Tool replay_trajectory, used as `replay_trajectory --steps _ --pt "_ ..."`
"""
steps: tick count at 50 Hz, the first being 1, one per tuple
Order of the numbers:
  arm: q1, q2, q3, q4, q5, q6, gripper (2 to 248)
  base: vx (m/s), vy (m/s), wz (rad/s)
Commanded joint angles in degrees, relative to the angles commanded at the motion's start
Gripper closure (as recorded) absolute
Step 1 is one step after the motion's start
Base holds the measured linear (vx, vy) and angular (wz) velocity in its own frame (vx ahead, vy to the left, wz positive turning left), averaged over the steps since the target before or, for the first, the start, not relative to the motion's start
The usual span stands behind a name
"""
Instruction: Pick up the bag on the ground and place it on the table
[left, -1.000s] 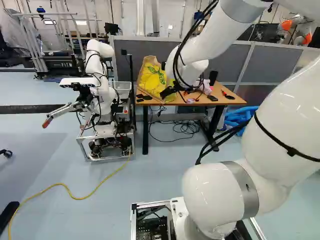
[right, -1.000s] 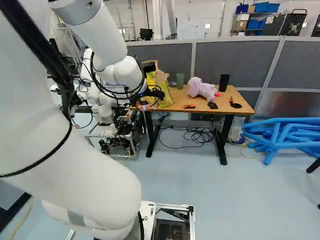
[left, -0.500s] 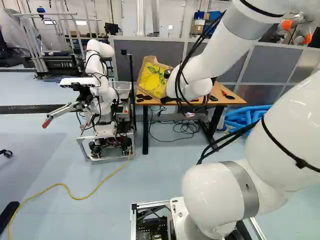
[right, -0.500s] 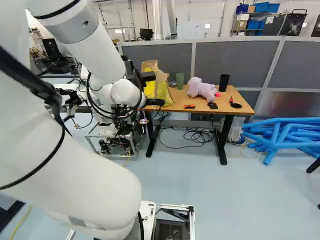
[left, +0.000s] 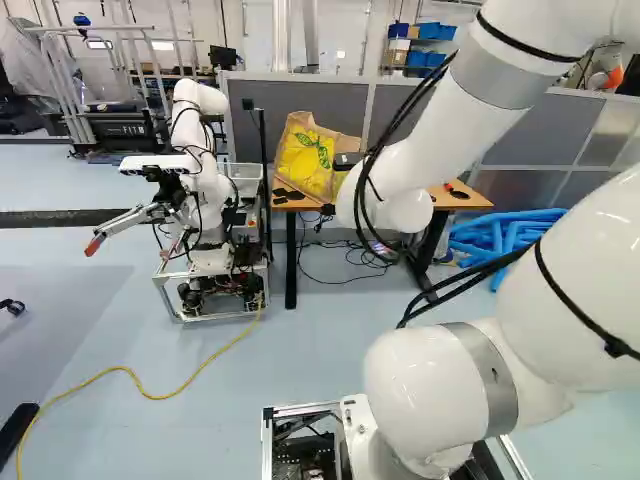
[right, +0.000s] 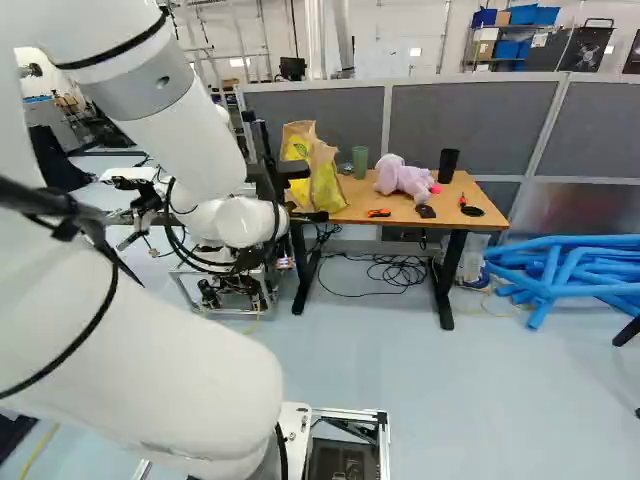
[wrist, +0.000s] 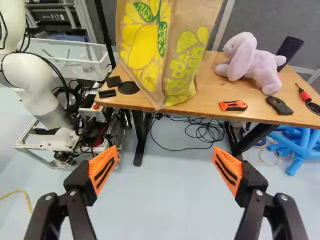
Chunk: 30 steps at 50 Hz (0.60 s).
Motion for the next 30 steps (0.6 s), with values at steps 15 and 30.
replay_trajectory --steps 15,30 --pt "0.0 1.2 4.0 -0.2 6.3 1.4 3 0.0 0.0 0.0" --pt "0.0 2.1 7.1 -0.4 11.1 2.4 3 0.0 0.0 0.0"
